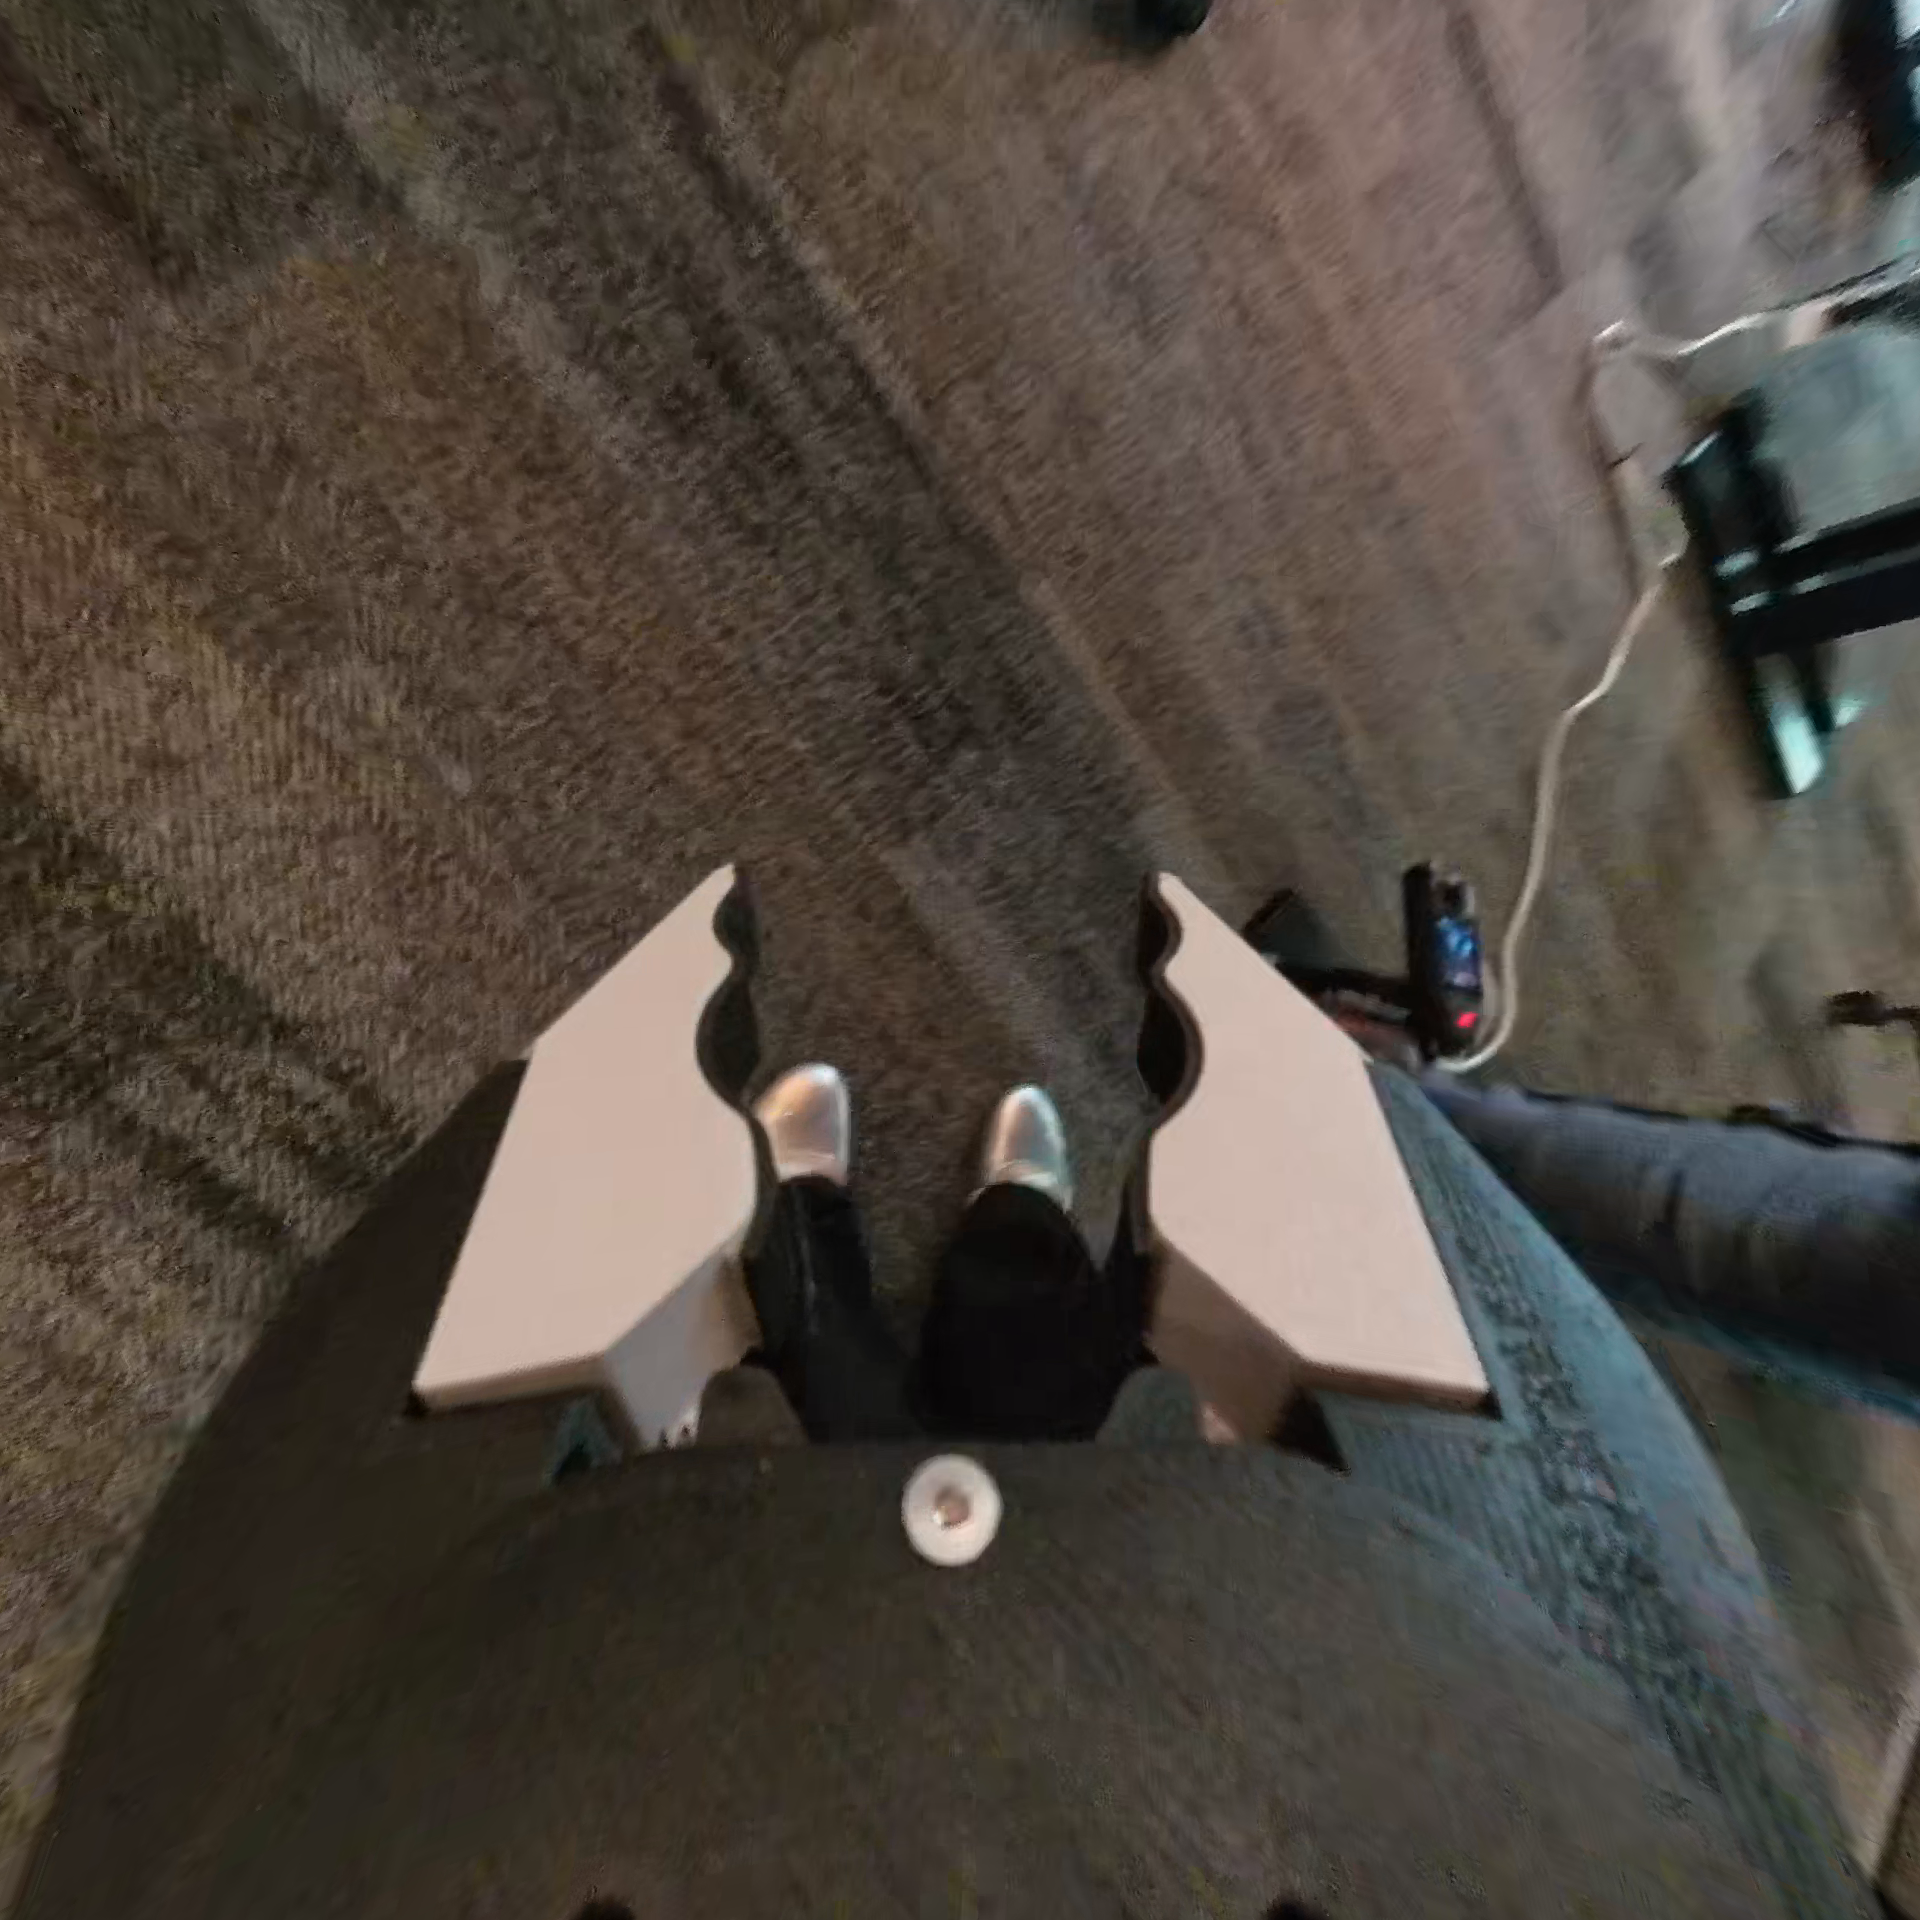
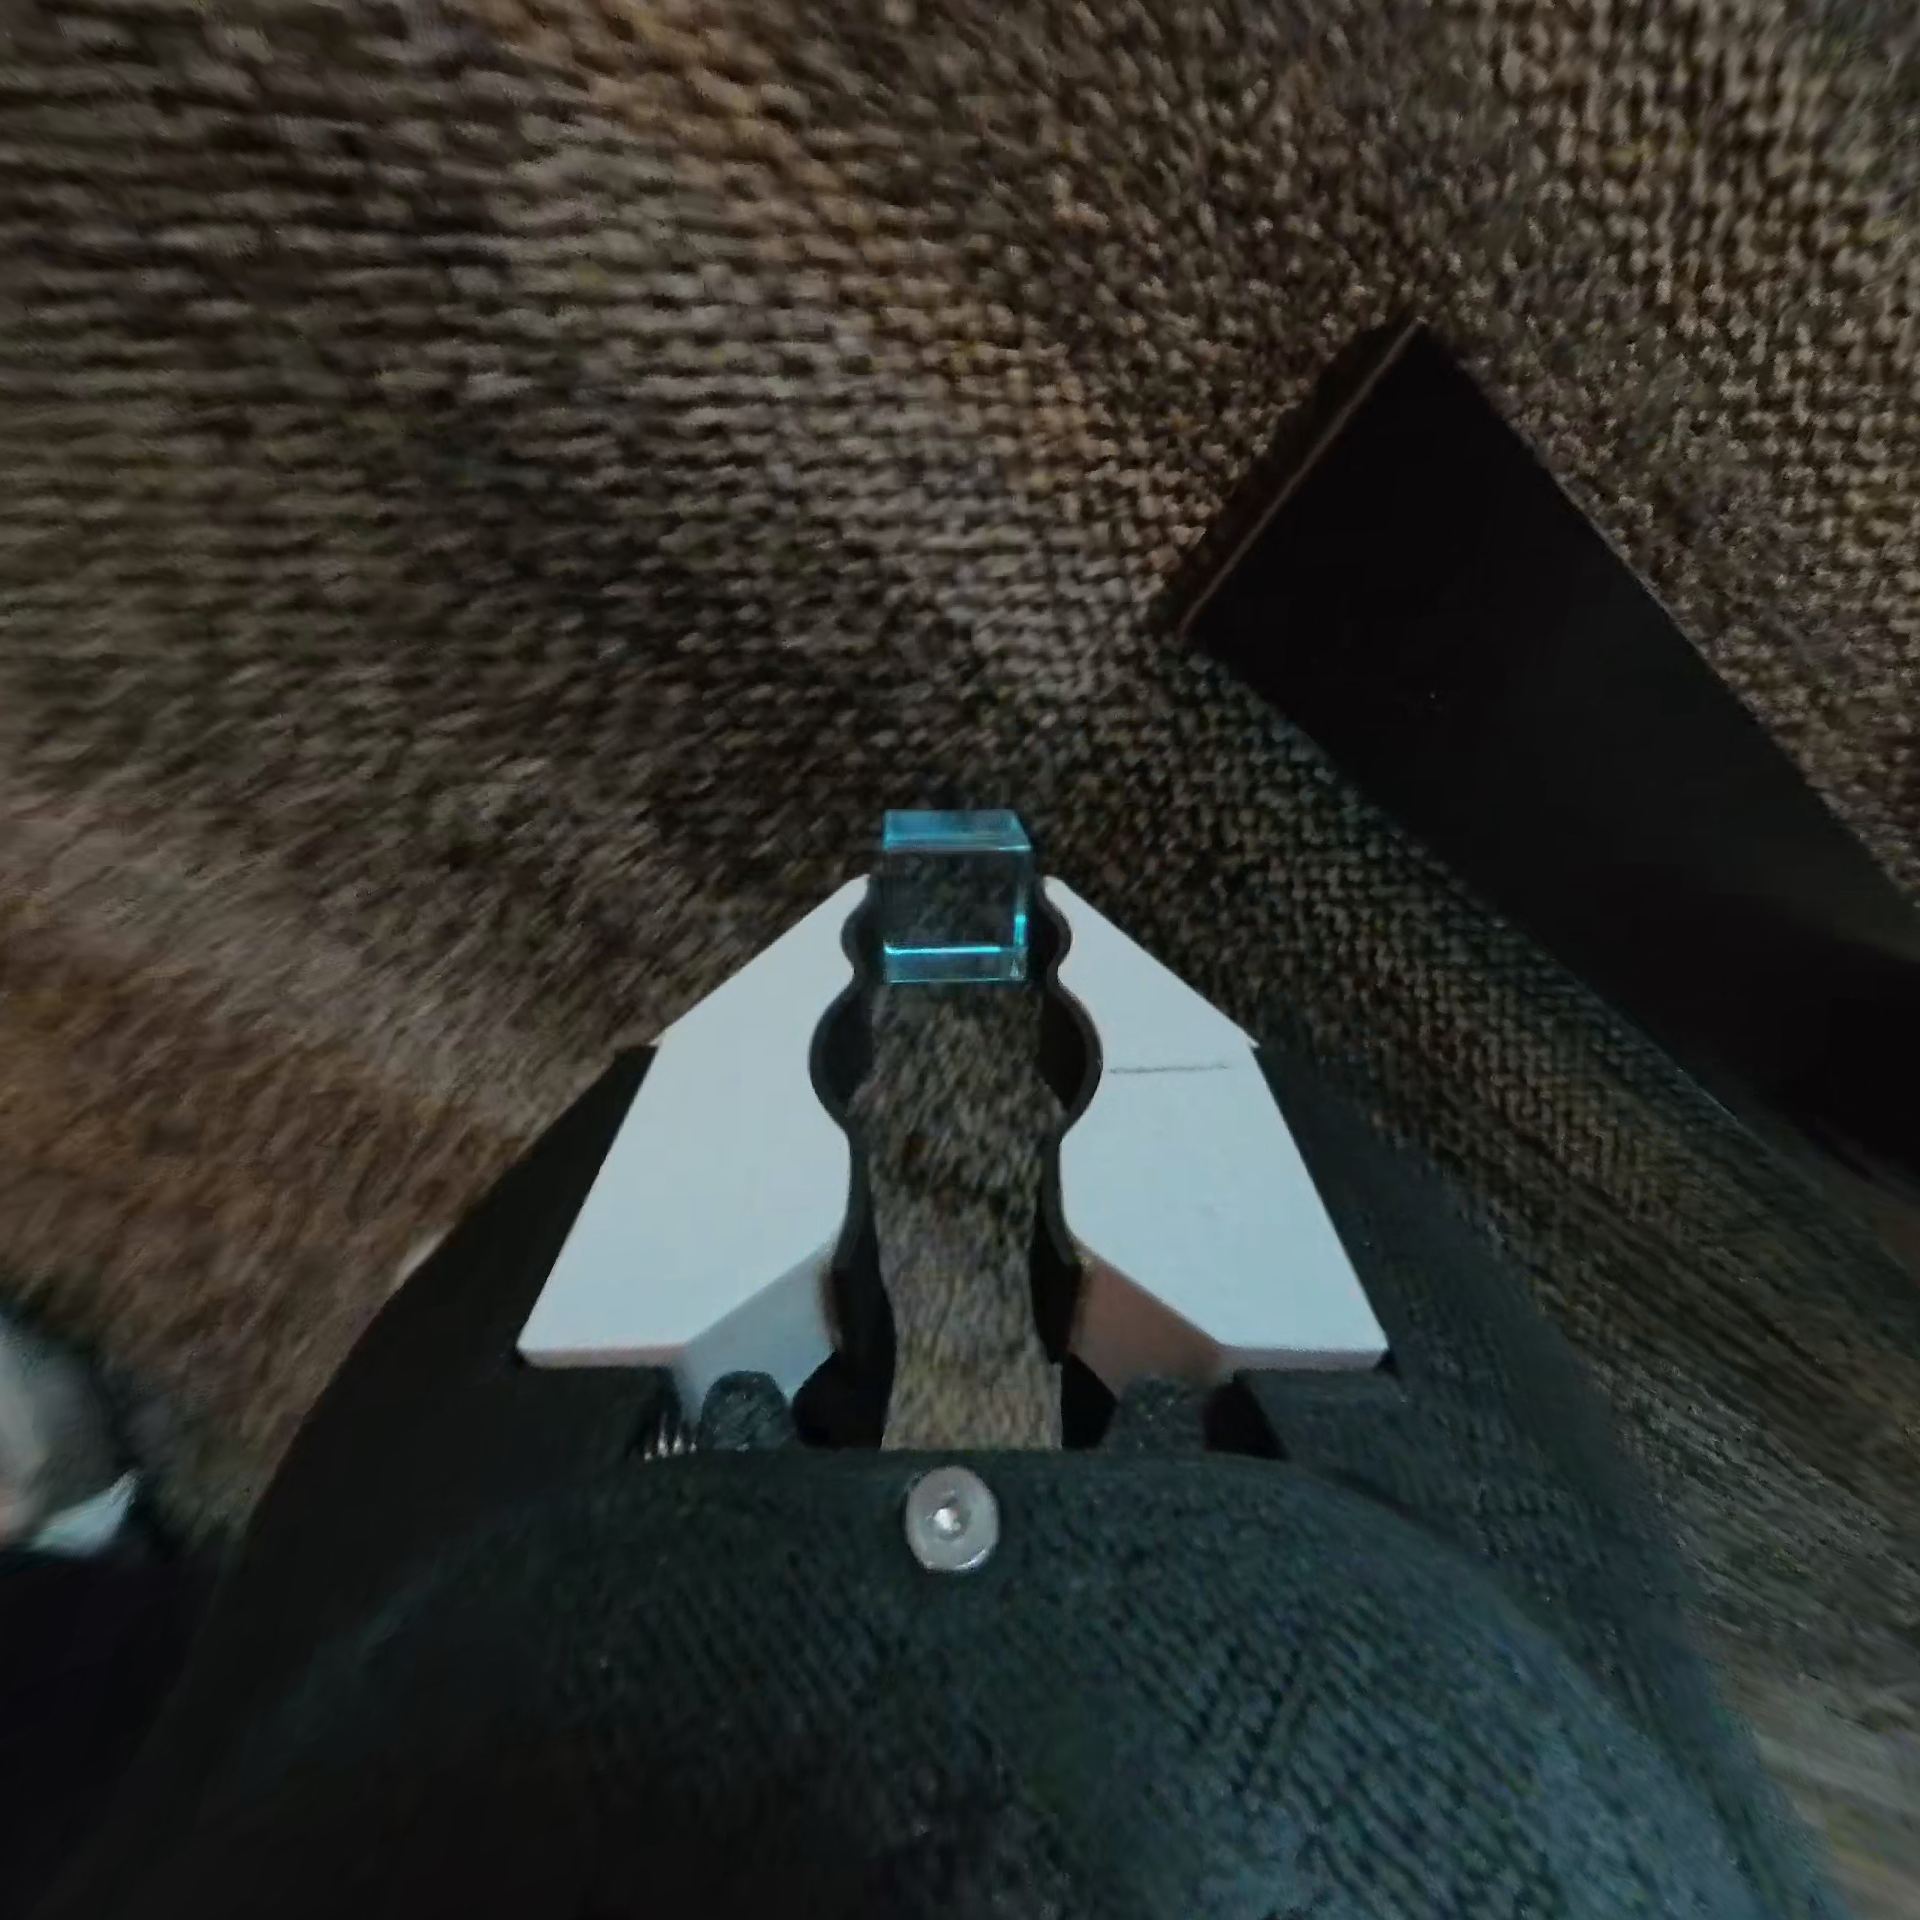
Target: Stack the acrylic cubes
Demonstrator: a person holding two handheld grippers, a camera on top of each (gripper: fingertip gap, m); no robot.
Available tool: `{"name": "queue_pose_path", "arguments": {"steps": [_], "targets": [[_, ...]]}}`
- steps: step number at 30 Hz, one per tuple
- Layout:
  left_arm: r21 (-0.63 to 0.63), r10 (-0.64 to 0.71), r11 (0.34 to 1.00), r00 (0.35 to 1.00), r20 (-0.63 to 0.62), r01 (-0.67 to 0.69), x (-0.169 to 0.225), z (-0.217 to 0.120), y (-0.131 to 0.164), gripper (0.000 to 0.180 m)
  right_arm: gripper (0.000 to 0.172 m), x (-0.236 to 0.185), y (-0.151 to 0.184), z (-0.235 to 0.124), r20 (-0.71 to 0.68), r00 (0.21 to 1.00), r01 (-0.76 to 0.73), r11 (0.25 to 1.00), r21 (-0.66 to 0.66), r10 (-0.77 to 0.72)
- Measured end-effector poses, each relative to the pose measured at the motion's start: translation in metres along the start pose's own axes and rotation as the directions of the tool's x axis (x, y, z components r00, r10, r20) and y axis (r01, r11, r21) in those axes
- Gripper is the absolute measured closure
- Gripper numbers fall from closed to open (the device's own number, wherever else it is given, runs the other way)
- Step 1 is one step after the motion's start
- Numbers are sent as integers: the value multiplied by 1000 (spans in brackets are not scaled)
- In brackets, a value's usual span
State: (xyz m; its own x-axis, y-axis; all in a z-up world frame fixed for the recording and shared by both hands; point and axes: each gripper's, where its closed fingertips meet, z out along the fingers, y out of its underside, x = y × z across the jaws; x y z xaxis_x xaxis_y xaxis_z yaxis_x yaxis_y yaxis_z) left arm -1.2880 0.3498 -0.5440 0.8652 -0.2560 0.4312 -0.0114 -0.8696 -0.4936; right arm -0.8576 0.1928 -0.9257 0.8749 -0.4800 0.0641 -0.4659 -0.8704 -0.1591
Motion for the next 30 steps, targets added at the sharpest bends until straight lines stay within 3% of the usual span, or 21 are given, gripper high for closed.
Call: {"name": "queue_pose_path", "arguments": {"steps": [4, 8, 13, 16, 20, 24, 27, 30], "targets": [[117, 55, 992, 997, -62, -48, 50, -38, -64, 108, 146, -45, 24, -112, 89, 987, 137, 991, 6, -137], [228, 60, 973, 984, -169, -20, 101, -96, -128, 110, 146, -98, 42, -249, 211, 938, 274, 961, 27, -274], [322, 167, 944, 947, -273, -74, 147, -172, -195, 131, 146, -143, 26, -443, 282, 903, 276, 940, 201, -325], [396, 180, 917, 935, -307, -47, 154, -213, -240, 138, 146, -163, 14, -529, 317, 867, 301, 911, 283, -385], [486, 205, 873, 922, -328, -21, 154, -268, -297, 138, 146, -181, -29, -618, 271, 801, 394, 810, 435, -535], [572, 286, 813, 929, -233, -107, 143, -312, -341, 140, 146, -185, -100, -684, 186, 827, 332, 727, 600, -531], [613, 343, 771, 923, -171, -173, 137, -326, -366, 140, 146, -189, -149, -723, 173, 856, 232, 661, 714, -487], [626, 363, 755, 920, -148, -197, 140, -319, -393, 140, 146, -186, -188, -757, 154, 876, 161, 579, 799, -457]]}}
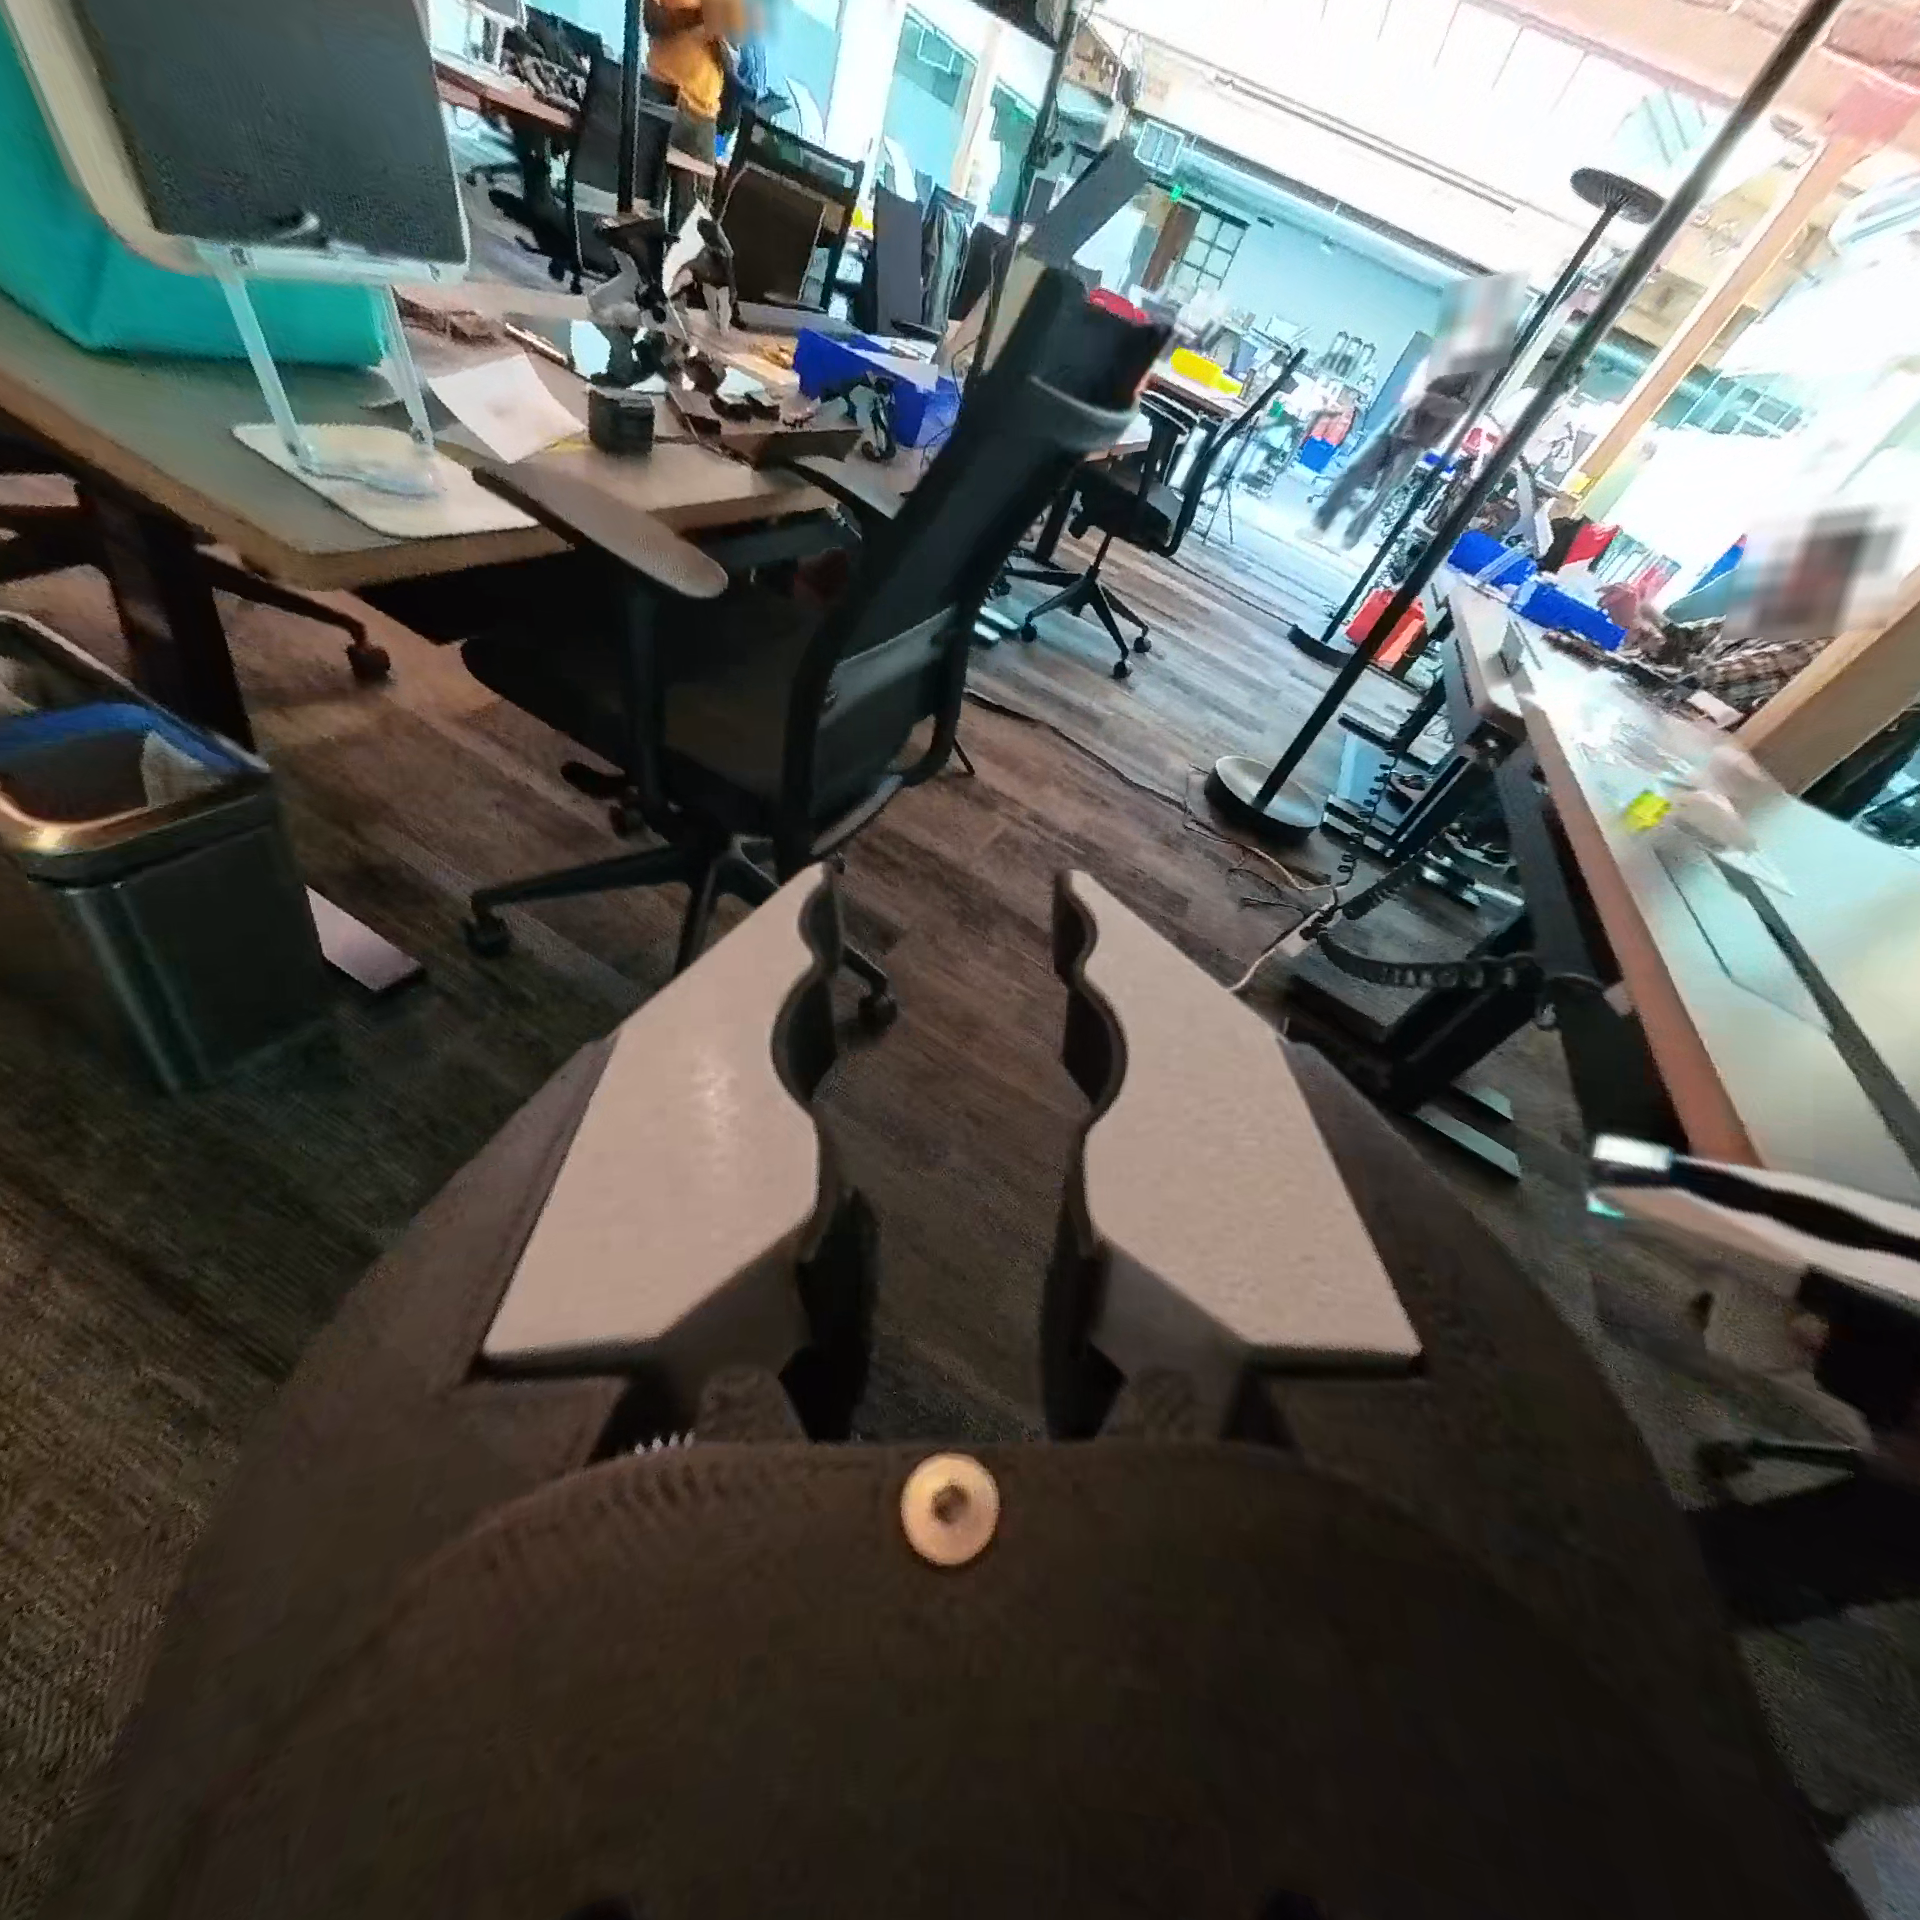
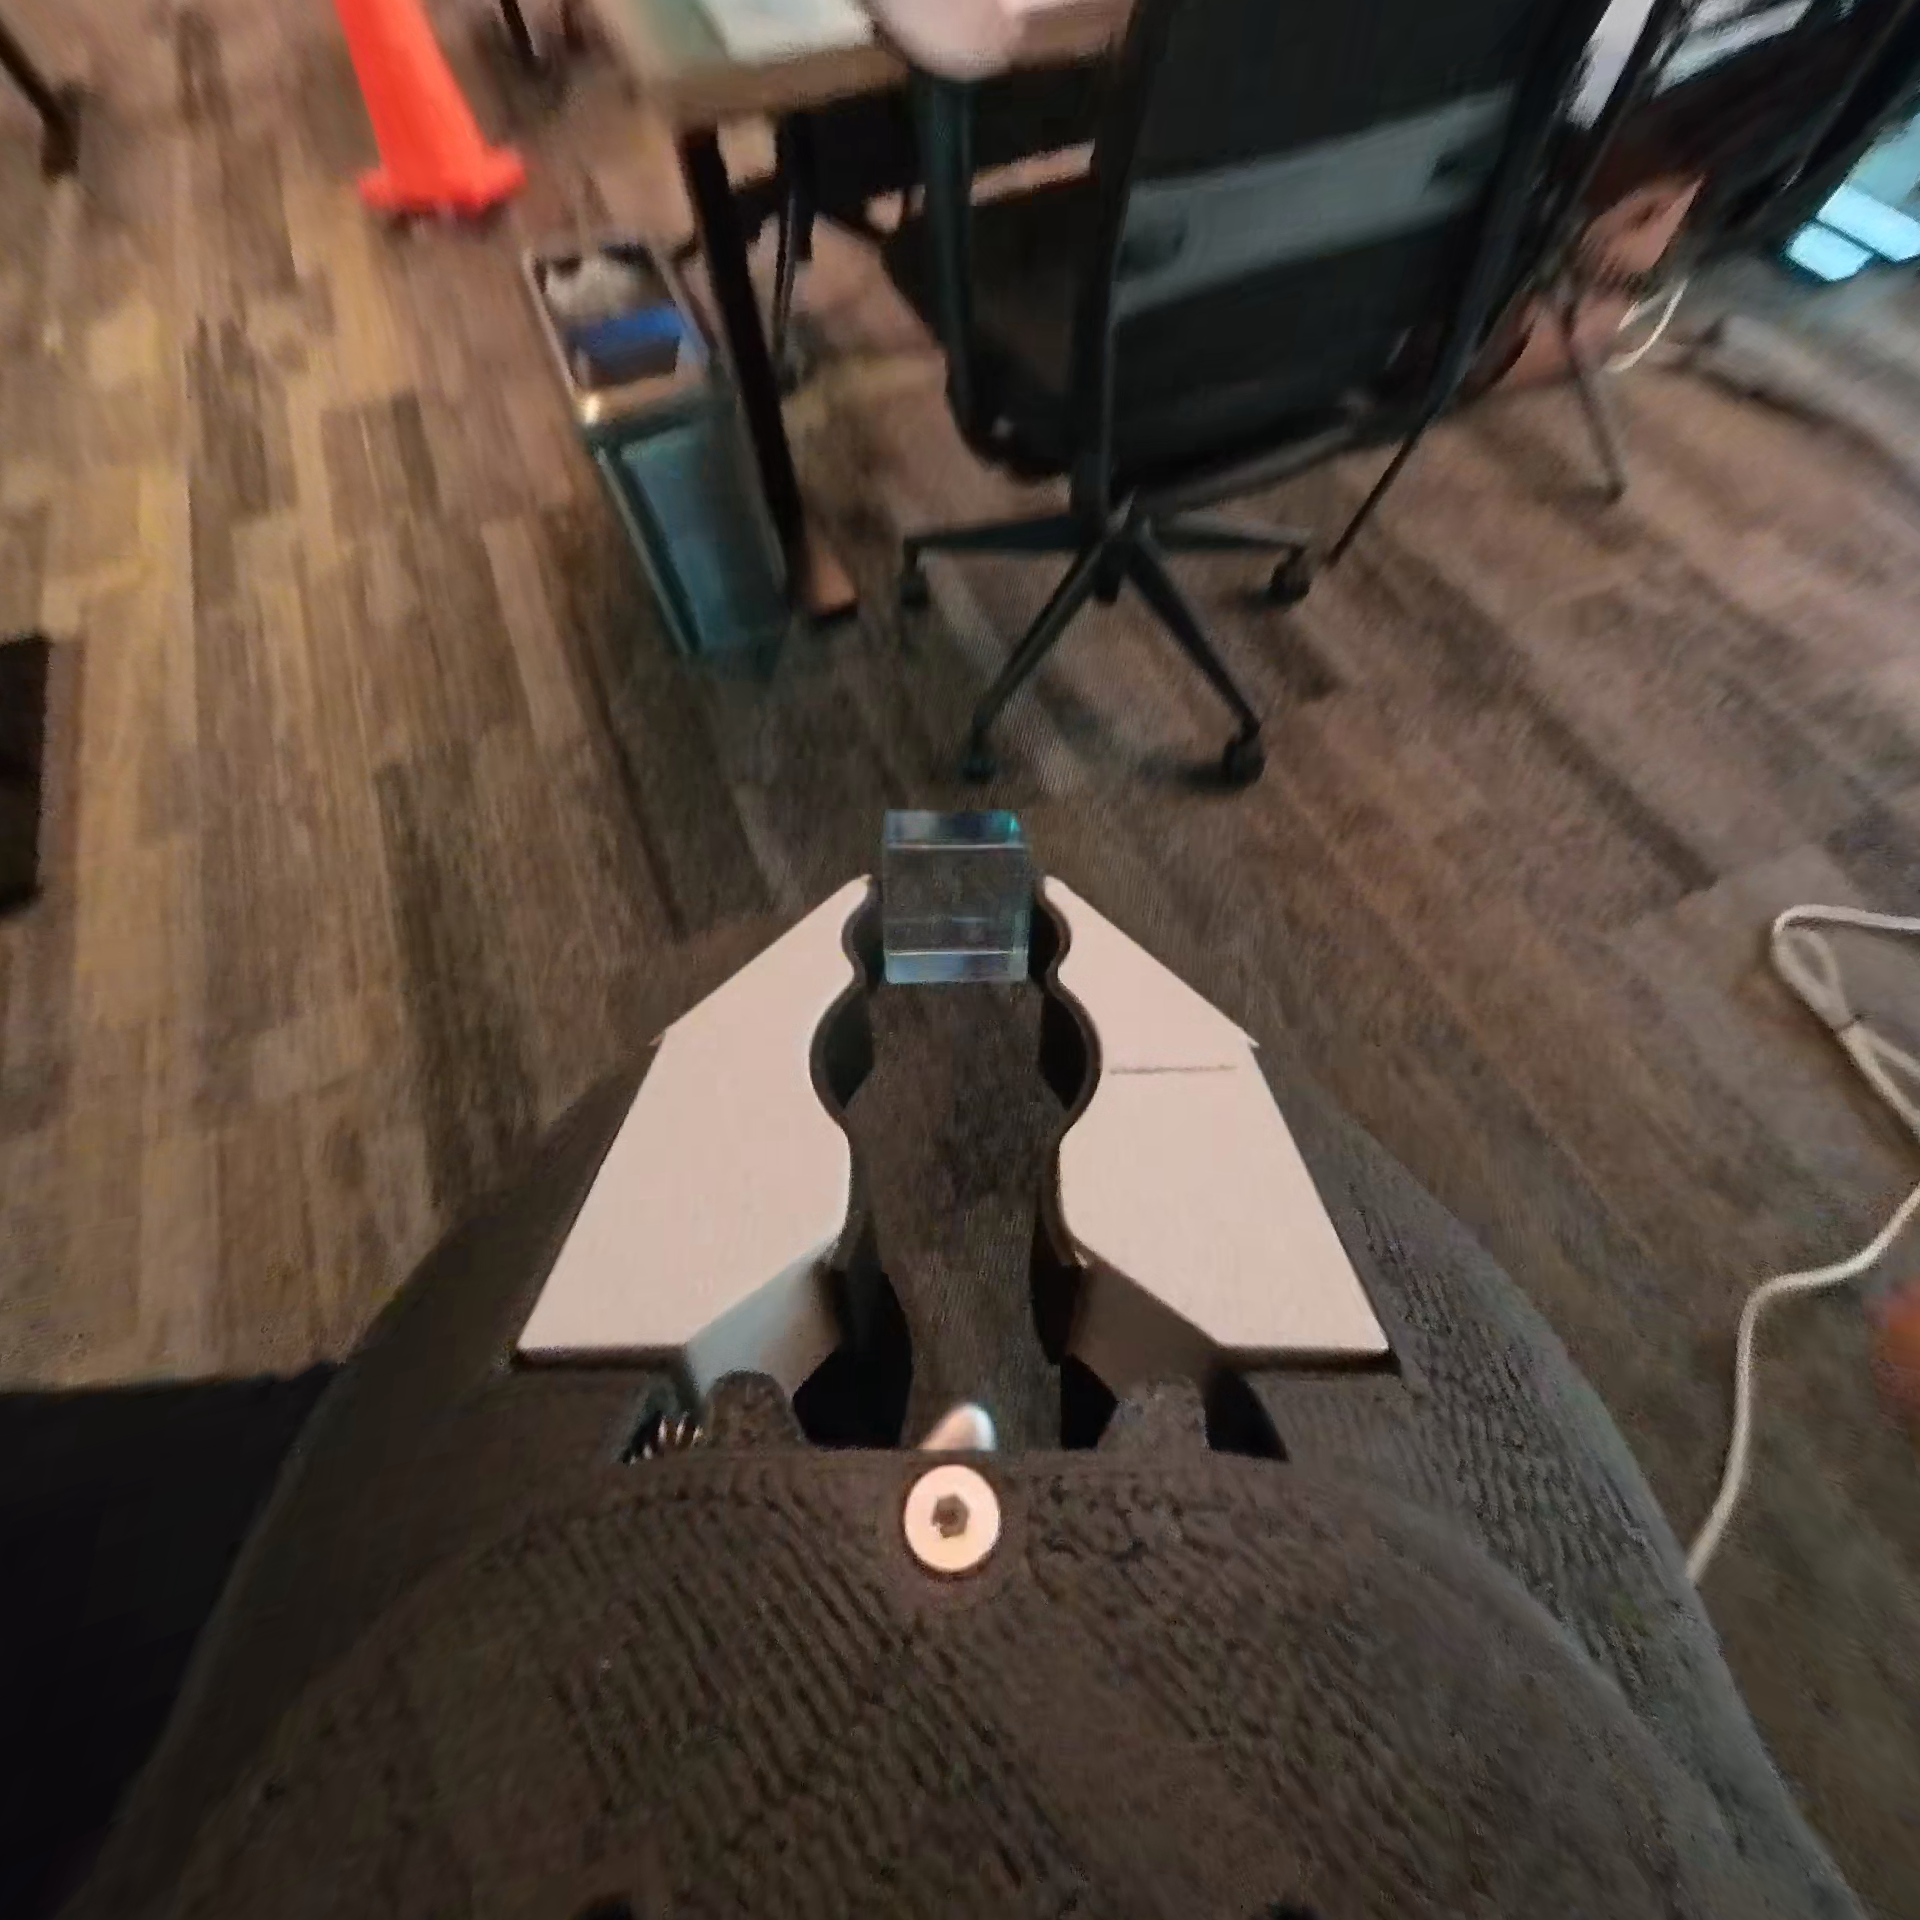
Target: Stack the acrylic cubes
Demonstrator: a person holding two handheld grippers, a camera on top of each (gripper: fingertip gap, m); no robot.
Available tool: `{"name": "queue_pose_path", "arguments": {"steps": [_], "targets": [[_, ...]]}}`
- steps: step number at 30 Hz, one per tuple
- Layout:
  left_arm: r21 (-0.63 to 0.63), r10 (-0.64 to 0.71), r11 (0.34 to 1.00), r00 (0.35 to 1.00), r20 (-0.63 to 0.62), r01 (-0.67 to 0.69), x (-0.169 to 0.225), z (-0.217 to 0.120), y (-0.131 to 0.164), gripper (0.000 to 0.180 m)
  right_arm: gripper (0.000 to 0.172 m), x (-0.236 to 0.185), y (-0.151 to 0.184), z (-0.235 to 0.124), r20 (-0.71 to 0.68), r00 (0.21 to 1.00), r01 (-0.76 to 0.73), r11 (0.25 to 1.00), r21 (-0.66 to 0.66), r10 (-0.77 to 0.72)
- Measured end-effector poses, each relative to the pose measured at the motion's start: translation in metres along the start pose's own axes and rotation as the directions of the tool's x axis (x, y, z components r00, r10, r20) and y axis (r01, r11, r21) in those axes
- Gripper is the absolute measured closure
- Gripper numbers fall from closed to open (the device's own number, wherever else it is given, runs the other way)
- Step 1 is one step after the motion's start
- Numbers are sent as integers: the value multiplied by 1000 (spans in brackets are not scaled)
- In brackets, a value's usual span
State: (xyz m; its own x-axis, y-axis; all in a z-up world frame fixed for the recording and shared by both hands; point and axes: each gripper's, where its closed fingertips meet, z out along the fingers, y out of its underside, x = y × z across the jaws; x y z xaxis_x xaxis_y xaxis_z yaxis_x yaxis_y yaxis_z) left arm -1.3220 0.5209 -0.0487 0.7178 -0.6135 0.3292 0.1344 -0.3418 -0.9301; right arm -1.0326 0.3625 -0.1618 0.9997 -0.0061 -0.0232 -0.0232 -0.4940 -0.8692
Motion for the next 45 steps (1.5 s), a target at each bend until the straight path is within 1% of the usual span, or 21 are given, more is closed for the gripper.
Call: {"name": "queue_pose_path", "arguments": {"steps": [3, 6, 10, 12, 14, 16, 17, 20, 21, 23, 25, 26, 28, 29, 32, 34, 36, 37, 39, 42, 45], "targets": [[9, -5, 1000, 998, -64, 6, 12, 45, -15, 140, 146, 30, -41, -3, -70, 998, 21, 992, 124, -13], [10, 33, 999, 989, -142, -32, 36, 106, -24, 139, 146, 79, -70, -6, -162, 987, 24, 976, 216, 11], [6, 61, 998, 969, -238, -61, 81, 198, -28, 138, 146, 160, -95, -4, -270, 960, 5, 955, 296, 79], [-11, 80, 996, 949, -305, -87, 111, 248, -23, 135, 147, 203, -105, 1, -315, 943, 2, 946, 324, 105], [-40, 107, 991, 928, -357, -129, 141, 302, -14, 133, 146, 247, -110, 7, -364, 922, -12, 948, 318, 133], [-84, 91, 986, 888, -451, -144, 184, 356, -2, 132, 146, 288, -112, 10, -403, 896, -55, 948, 313, 185], [-111, 74, 982, 857, -510, -151, 211, 382, 5, 132, 146, 306, -114, 8, -417, 885, -71, 944, 322, 209], [-154, 54, 963, 722, -690, -220, 307, 444, 31, 131, 146, 351, -121, -13, -498, 834, -54, 932, 358, 239], [-153, 55, 955, 662, -747, -253, 343, 460, 42, 137, 146, 364, -118, -22, -530, 807, -59, 930, 363, 258], [-174, 25, 935, 546, -837, -309, 416, 485, 68, 138, 146, 384, -110, -43, -583, 752, -84, 922, 378, 307], [-195, -18, 905, 424, -906, -379, 487, 502, 96, 138, 146, 398, -101, -68, -644, 686, -88, 917, 389, 339], [-193, -28, 888, 371, -928, -417, 520, 511, 111, 138, 147, 404, -97, -81, -676, 649, -84, 916, 391, 349], [-163, -14, 857, 293, -956, -489, 578, 533, 137, 137, 147, 413, -90, -105, -735, 571, -75, 914, 398, 366], [-143, 4, 842, 272, -962, -520, 603, 547, 149, 135, 147, 417, -86, -116, -759, 531, -72, 913, 402, 376], [-102, 46, 810, 236, -971, -577, 668, 591, 179, 127, 147, 429, -74, -142, -826, 391, -78, 909, 410, 406], [-46, 103, 770, 196, -975, -636, 702, 619, 201, 122, 146, 436, -70, -157, -857, 290, -79, 903, 422, 426], [9, 179, 722, 175, -968, -692, 727, 649, 224, 118, 146, 440, -67, -173, -881, 172, -77, 897, 435, 441], [24, 209, 696, 170, -963, -718, 736, 663, 236, 121, 147, 441, -65, -181, -885, 111, -82, 891, 446, 453], [8, 228, 656, 189, -955, -754, 747, 688, 259, 120, 147, 441, -64, -190, -880, 17, -84, 878, 472, 475], [-41, 136, 645, 168, -976, -763, 759, 693, 280, 120, 147, 440, -57, -193, -883, -81, -103, 877, 469, 463], [-12, 159, 638, 147, -976, -770, 763, 699, 283, 127, 147, 432, -51, -195, -869, -165, -131, 862, 489, 467]]}}
